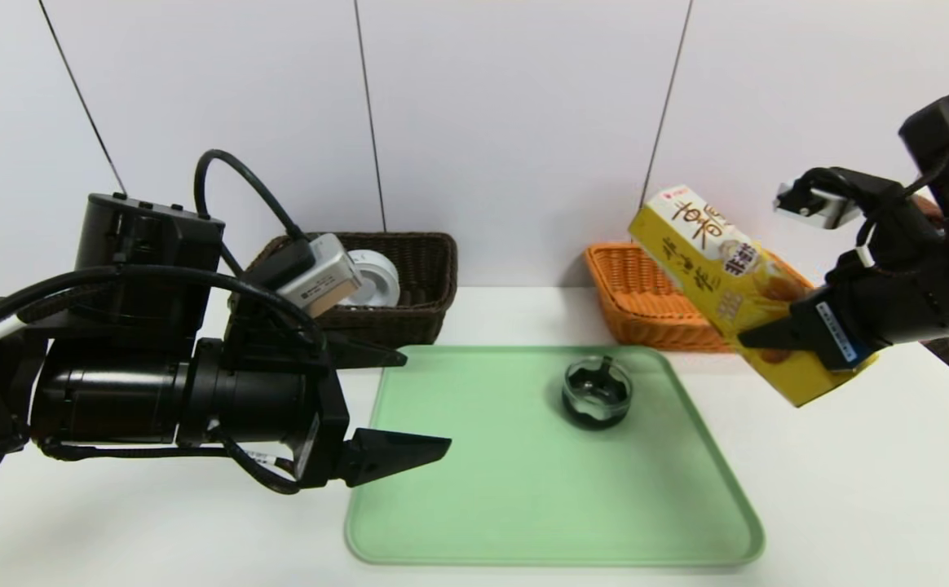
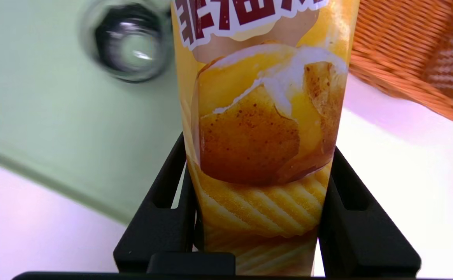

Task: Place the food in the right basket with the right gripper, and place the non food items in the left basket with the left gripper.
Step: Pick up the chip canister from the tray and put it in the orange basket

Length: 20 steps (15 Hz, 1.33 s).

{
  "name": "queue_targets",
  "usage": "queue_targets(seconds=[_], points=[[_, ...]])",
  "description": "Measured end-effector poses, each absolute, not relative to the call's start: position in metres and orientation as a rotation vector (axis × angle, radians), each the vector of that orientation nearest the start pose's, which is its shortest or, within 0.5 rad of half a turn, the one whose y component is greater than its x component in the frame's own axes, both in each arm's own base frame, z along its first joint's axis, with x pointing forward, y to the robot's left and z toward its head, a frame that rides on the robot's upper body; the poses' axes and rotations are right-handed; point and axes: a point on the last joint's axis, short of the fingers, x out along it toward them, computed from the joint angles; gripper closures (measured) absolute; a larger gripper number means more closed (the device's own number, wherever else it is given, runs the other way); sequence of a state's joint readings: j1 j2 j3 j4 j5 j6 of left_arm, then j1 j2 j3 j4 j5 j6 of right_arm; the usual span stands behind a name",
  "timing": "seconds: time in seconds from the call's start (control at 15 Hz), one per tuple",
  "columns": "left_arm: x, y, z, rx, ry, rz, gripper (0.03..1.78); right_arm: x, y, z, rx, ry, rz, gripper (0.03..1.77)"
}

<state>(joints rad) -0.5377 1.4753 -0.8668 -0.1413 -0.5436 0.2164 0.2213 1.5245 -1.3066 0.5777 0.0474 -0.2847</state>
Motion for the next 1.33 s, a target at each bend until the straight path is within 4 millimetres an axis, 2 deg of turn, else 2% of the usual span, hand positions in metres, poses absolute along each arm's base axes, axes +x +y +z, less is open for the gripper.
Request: queue_targets(seconds=[0.27,0.53,0.8,1.07,1.33], points=[[0.206,-0.136,0.216,0.19,0.373,-1.109,0.12,0.251,0.005,0.259,-0.402,0.766,0.251,0.97],[0.205,-0.135,0.216,0.188,0.375,-1.107,0.12,0.268,-0.026,0.259,-0.477,0.736,0.246,0.97],[0.205,-0.135,0.216,0.188,0.375,-1.108,0.12,0.28,-0.032,0.259,-0.63,0.716,0.292,0.97],[0.205,-0.135,0.216,0.186,0.378,-1.107,0.12,0.301,-0.035,0.267,-0.83,0.629,0.323,0.97],[0.207,-0.136,0.212,0.186,0.391,-1.107,0.12,0.319,-0.037,0.265,-1.053,0.582,0.331,0.97]])
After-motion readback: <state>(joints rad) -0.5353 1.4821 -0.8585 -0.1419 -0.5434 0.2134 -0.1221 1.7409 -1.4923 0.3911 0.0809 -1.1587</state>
